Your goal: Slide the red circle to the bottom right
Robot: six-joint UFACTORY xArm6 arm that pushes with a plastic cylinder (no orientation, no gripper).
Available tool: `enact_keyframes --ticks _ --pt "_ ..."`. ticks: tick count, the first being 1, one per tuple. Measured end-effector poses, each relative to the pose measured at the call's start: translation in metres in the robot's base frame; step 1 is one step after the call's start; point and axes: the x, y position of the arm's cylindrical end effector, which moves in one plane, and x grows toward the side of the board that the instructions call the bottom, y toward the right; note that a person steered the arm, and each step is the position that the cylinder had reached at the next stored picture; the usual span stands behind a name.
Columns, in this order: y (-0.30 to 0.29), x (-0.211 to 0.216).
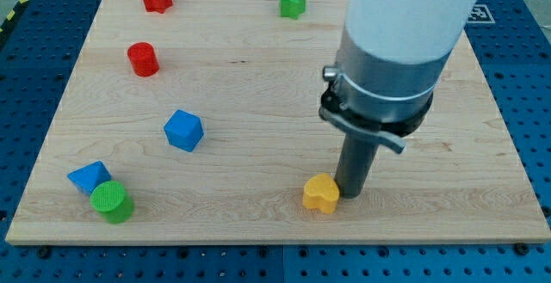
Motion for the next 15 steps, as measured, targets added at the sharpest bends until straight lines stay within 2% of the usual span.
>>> enact_keyframes --ticks 1,2,4,6,7,8,9,10,11,13,15 --pt "0.0 0.002" --pt "0.017 -0.023" --pt "-0.043 -0.057" --pt "-0.054 -0.066" --pt "-0.079 -0.103" --pt "-0.137 -0.123" --pt "-0.227 -0.127" --pt "-0.334 -0.15" --pt "-0.371 -0.202" --pt "-0.314 -0.221" --pt "-0.269 -0.217"
